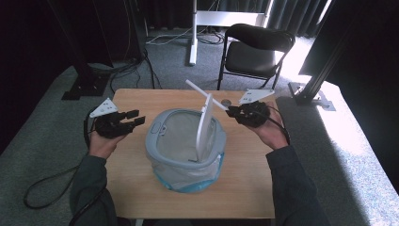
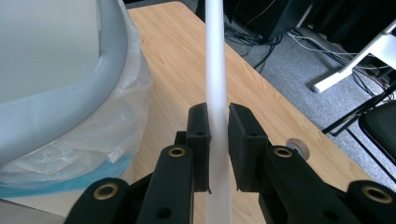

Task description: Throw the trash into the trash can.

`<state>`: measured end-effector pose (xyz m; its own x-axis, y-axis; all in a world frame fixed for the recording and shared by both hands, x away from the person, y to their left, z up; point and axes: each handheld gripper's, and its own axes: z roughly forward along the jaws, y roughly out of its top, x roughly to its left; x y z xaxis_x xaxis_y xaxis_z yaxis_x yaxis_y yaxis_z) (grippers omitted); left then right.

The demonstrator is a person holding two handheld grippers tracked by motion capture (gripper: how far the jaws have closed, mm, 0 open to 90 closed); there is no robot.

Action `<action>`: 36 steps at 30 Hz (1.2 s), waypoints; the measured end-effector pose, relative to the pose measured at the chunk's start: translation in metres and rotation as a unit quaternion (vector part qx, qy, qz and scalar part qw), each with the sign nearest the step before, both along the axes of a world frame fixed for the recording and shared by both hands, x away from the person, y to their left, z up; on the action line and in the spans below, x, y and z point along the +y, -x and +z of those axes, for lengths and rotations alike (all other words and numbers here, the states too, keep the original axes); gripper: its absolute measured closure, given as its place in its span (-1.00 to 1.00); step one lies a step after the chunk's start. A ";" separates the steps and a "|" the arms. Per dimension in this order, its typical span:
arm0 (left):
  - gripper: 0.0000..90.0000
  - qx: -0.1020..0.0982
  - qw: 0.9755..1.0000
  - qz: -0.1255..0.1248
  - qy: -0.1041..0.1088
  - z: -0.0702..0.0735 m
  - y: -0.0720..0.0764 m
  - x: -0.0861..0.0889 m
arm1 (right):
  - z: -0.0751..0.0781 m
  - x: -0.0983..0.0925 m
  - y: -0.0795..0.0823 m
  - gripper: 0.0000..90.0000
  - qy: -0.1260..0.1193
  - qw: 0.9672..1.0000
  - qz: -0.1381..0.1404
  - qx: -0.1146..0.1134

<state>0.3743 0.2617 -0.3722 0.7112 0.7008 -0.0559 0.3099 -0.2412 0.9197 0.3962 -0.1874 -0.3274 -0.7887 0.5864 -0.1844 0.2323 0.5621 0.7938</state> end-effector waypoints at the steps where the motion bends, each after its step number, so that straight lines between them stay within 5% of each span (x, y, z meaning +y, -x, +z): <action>1: 0.25 -0.001 1.000 -0.001 0.000 0.001 -0.001 -0.001 | 0.000 0.000 0.000 0.75 0.000 1.000 0.002 -0.001; 20: 0.25 -0.011 1.000 -0.026 -0.008 0.023 -0.017 -0.020 | 0.000 0.004 -0.008 0.75 0.005 1.000 0.026 0.005; 36: 0.21 -0.016 0.999 -0.039 -0.010 0.031 -0.024 -0.036 | 0.008 0.000 -0.001 0.75 0.001 0.999 0.030 -0.012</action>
